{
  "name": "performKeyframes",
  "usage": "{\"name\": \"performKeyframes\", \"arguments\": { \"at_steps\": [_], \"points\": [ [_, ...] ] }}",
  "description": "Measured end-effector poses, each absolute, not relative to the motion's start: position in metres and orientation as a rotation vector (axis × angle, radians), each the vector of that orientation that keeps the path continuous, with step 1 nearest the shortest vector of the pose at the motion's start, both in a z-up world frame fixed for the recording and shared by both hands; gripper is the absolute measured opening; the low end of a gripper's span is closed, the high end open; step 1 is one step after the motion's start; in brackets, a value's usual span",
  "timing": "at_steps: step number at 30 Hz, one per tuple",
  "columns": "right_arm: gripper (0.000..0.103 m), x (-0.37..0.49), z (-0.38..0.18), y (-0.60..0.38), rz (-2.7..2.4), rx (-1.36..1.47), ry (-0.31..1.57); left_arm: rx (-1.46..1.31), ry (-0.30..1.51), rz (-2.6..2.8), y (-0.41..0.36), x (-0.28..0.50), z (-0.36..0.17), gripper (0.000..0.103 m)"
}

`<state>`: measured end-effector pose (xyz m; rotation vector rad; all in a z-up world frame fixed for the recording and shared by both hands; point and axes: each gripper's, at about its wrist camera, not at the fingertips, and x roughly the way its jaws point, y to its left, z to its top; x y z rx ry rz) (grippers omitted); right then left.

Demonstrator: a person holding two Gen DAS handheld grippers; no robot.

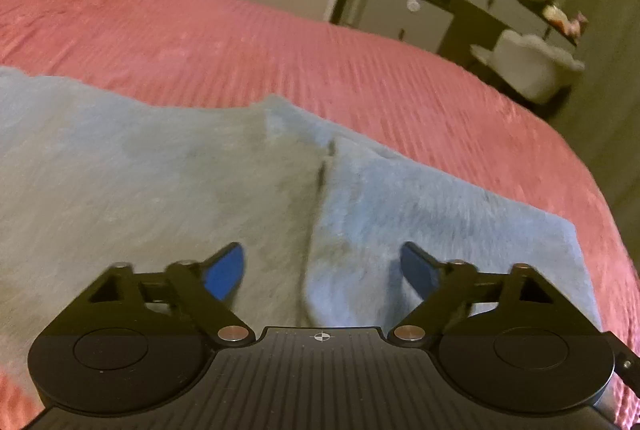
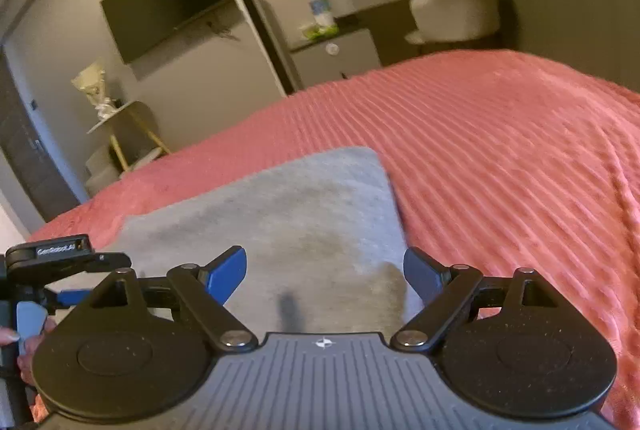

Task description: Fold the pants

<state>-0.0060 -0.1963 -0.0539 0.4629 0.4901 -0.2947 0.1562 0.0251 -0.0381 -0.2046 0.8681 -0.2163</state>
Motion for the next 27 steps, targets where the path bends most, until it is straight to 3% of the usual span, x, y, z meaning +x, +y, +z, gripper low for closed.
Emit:
{"name": "performKeyframes", "arguments": {
  "at_steps": [1, 8, 10, 14, 17, 22, 27],
  "points": [
    [0.086, -0.008, -0.056, -0.201, -0.298, 0.486, 0.495, -0.212, 0.882, -0.222, 0.023, 0.161, -0.042, 0.076],
    [0.086, -0.006, -0.074, -0.224, -0.319, 0.661, 0.522, -0.337, 0.900, -0.326, 0.033, 0.183, -0.051, 0.075],
    [0.086, -0.005, -0.079, -0.227, -0.313, 0.711, 0.529, -0.394, 0.897, -0.357, 0.038, 0.190, -0.053, 0.061],
    [0.086, -0.007, -0.084, -0.230, -0.299, 0.753, 0.512, -0.385, 0.874, -0.392, 0.038, 0.193, -0.056, 0.059],
    [0.086, -0.006, -0.085, -0.227, -0.296, 0.740, 0.512, -0.366, 0.855, -0.419, 0.034, 0.197, -0.056, 0.050],
    [0.086, -0.004, -0.085, -0.222, -0.291, 0.714, 0.515, -0.331, 0.830, -0.396, 0.030, 0.194, -0.050, 0.025],
    [0.086, -0.006, -0.083, -0.223, -0.292, 0.734, 0.490, -0.135, 0.663, -0.361, -0.002, 0.171, -0.020, 0.021]
  ]
}}
